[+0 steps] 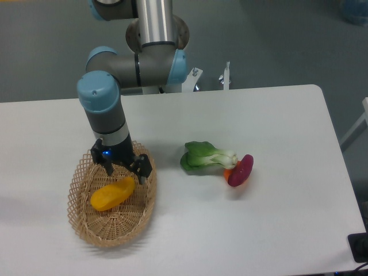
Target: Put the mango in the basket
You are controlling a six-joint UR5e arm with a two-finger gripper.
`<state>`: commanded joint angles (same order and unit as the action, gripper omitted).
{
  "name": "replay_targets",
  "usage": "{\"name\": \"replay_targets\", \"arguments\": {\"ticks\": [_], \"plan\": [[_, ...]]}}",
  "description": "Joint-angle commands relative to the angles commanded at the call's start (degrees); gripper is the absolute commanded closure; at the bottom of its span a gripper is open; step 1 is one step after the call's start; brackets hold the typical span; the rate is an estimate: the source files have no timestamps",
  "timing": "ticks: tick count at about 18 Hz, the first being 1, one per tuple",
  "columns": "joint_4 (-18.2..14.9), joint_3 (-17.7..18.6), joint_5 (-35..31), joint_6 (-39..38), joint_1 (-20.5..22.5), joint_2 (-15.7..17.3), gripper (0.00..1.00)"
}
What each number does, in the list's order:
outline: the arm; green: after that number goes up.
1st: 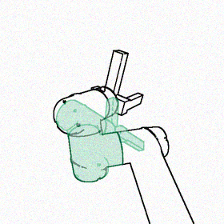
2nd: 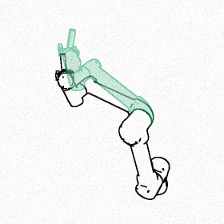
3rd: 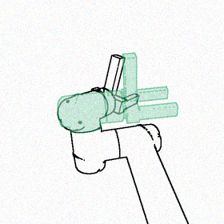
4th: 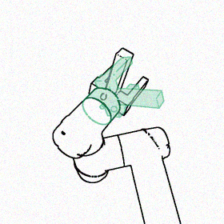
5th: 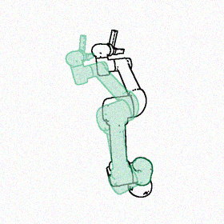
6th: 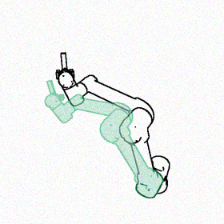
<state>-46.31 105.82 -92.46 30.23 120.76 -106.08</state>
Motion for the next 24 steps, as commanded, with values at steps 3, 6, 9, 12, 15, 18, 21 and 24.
{"name": "replay_targets", "arguments": {"ticks": [3,6,9,12,15,18,21,24], "plan": [[-4.91,-1.93,0.70,1.84,1.23,1.14,0.00],[-8.09,-3.16,1.67,3.78,2.11,1.32,0.00],[-8.09,-4.04,2.11,4.13,2.38,1.32,0.00],[-8.27,-4.31,2.20,4.49,2.47,1.32,0.00],[-8.80,-4.22,2.20,4.49,2.73,1.58,0.00],[-8.88,-4.13,2.29,4.49,2.99,2.11,0.00],[-8.88,-4.05,2.37,4.92,3.17,2.37,0.00],[-8.88,-4.13,3.25,5.01,3.26,2.55,0.00]]}}
